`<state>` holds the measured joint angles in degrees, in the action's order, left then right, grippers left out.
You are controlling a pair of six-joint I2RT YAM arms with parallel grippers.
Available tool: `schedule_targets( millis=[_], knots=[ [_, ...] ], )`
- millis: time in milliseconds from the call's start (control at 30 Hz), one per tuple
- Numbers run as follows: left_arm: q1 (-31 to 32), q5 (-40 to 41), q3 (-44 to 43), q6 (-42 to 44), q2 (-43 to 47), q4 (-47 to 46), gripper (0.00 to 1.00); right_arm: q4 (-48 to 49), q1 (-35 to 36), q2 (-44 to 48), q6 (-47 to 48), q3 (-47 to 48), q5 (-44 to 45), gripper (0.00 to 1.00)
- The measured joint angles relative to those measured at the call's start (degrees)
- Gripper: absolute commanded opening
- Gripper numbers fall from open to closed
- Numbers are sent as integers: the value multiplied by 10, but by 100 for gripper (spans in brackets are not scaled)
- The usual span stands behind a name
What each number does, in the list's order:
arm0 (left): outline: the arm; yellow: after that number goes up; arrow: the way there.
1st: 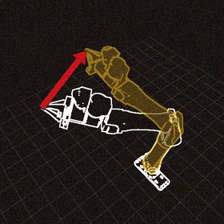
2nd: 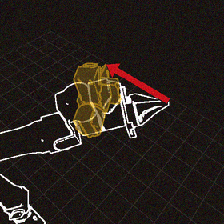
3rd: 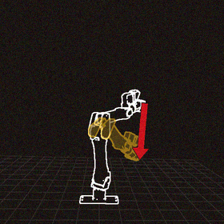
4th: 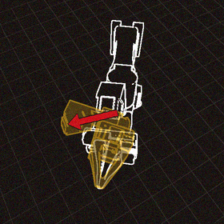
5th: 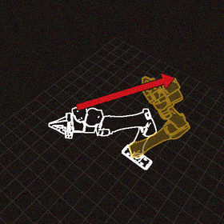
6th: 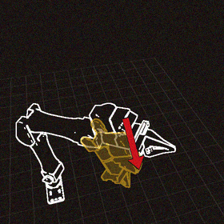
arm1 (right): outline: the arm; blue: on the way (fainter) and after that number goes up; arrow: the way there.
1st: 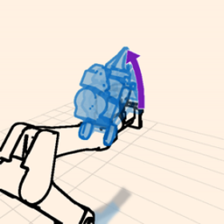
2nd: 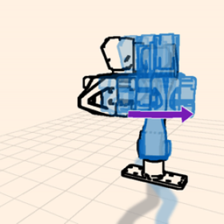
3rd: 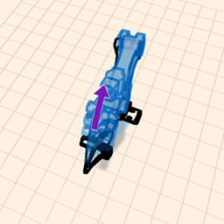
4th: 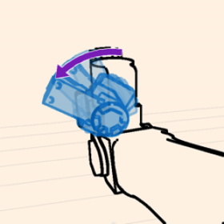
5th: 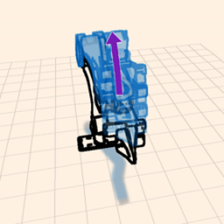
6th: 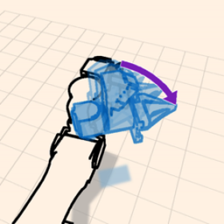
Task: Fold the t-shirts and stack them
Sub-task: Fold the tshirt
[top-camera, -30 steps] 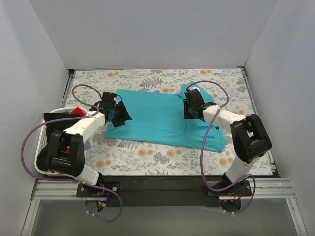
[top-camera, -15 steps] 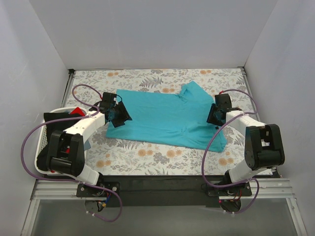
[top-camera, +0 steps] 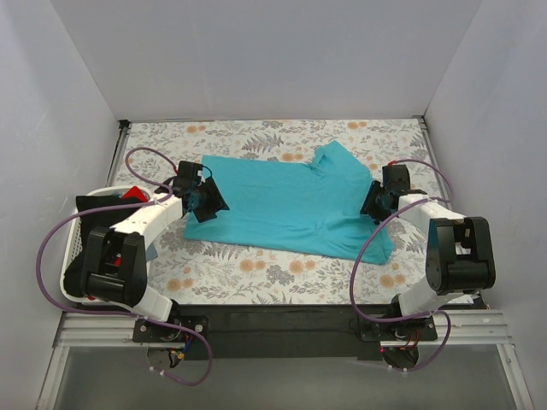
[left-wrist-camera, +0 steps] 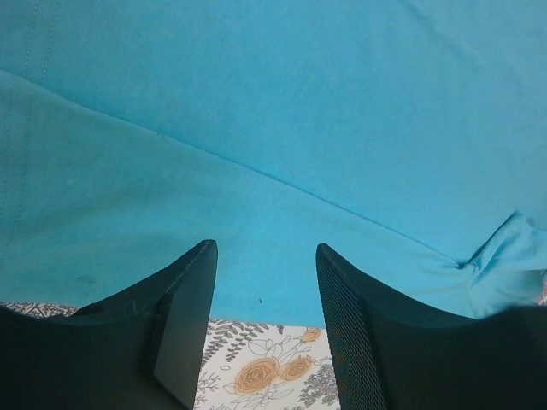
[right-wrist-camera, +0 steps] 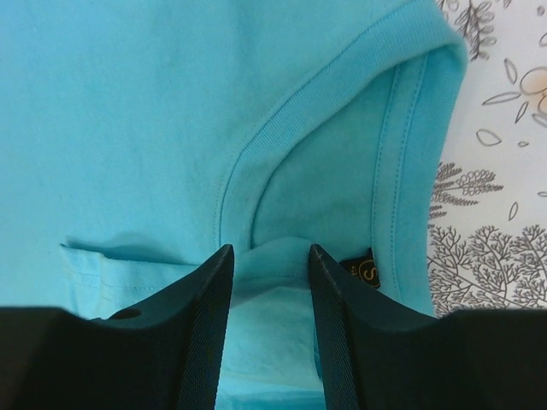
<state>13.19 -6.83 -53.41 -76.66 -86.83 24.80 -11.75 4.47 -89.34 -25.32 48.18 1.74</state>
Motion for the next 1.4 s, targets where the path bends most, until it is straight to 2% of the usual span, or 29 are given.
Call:
schedule_targets(
  millis=[67, 167, 200, 300, 500, 667, 767, 800, 867, 900, 933, 1133, 1233, 1400],
  knots=[
    [0, 0, 2, 0, 0, 0, 48, 0, 0, 0, -1, -6, -3, 47],
    [0, 0, 3, 0, 0, 0, 48, -1, -2, 0, -2, -14, -11, 35],
    [0, 0, 3, 0, 0, 0, 48, 0, -3, 0, -3, -14, -14, 27],
    [0, 0, 3, 0, 0, 0, 48, 4, -3, 0, -8, -15, -25, 14],
    [0, 0, 4, 0, 0, 0, 48, 18, -3, 1, -8, -15, -42, 6],
    [0, 0, 4, 0, 0, 0, 48, 40, -3, 29, 7, -19, -58, 7],
    [0, 0, 4, 0, 0, 0, 48, 52, -2, 56, 18, -23, -60, 16],
    [0, 0, 4, 0, 0, 0, 48, 57, -1, 63, 22, -23, -56, 31],
    [0, 0, 4, 0, 0, 0, 48, 63, 1, 67, 27, -23, -43, 39],
    [0, 0, 4, 0, 0, 0, 48, 63, 1, 67, 30, -23, -33, 48],
    [0, 0, 4, -1, 0, 0, 48, 61, 2, 65, 30, -23, -24, 49],
    [0, 0, 4, -2, 0, 0, 48, 42, 9, 61, 31, -23, 27, 49],
    [0, 2, 4, -5, 0, 0, 48, 27, 43, 62, 31, -19, 63, 48],
    [0, 9, 4, -12, -1, 1, 48, -5, 131, 40, 33, 42, 98, 34]
  ],
)
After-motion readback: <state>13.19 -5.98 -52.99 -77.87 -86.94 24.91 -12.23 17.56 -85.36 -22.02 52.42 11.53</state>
